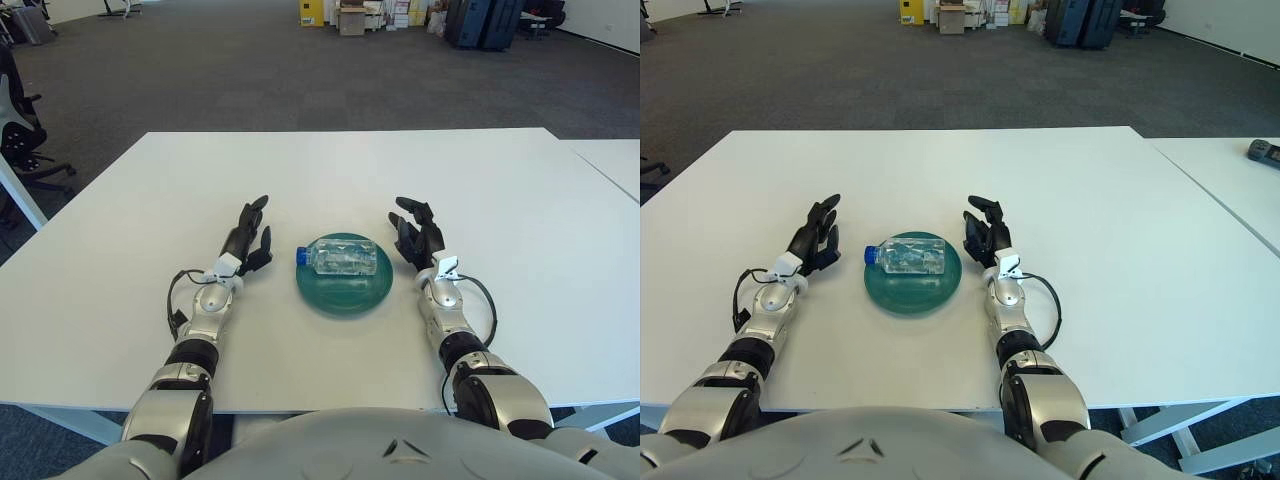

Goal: Put the bottle into the plate.

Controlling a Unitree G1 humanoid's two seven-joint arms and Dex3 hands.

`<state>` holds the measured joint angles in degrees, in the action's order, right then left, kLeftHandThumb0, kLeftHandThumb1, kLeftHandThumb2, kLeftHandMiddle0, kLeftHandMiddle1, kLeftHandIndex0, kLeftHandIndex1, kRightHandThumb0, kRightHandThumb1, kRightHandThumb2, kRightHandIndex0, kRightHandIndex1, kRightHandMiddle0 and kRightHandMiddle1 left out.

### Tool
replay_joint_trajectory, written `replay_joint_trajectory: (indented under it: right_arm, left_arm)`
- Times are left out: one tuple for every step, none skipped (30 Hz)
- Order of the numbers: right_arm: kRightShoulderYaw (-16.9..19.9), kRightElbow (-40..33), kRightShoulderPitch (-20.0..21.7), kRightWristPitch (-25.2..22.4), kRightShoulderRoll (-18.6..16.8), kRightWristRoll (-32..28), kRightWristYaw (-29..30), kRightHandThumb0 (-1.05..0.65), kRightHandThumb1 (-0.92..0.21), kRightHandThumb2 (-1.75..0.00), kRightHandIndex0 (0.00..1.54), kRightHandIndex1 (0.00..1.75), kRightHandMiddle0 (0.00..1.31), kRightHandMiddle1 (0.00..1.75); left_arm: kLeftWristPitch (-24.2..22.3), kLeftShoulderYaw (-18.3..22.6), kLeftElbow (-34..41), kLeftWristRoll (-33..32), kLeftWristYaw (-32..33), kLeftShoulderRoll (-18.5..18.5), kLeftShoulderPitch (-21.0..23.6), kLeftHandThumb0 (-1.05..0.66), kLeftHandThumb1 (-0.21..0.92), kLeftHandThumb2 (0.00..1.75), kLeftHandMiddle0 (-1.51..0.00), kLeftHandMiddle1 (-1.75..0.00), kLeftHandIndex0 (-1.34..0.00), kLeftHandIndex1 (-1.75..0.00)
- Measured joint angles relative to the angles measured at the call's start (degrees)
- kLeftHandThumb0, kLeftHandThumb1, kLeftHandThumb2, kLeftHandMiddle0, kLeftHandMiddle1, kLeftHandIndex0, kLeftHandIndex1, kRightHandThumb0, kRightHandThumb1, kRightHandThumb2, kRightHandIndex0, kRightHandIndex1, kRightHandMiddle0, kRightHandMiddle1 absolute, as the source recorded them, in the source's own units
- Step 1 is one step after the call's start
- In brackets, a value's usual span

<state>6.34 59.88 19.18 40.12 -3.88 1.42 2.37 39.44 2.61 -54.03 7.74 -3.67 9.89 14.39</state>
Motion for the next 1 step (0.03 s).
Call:
replay_joint_trajectory:
  right_arm:
    - [0.00, -0.01, 0.00, -0.02, 0.00, -0.02, 0.00, -0.64, -0.92, -0.71, 0.56, 0.02, 0.08, 0.95]
  left_arm:
    - [0.10, -0.18, -0.47, 0.04, 0.12, 0.01, 0.04, -0.95, 0.92, 0.88, -0.16, 0.00, 0.00, -0.37]
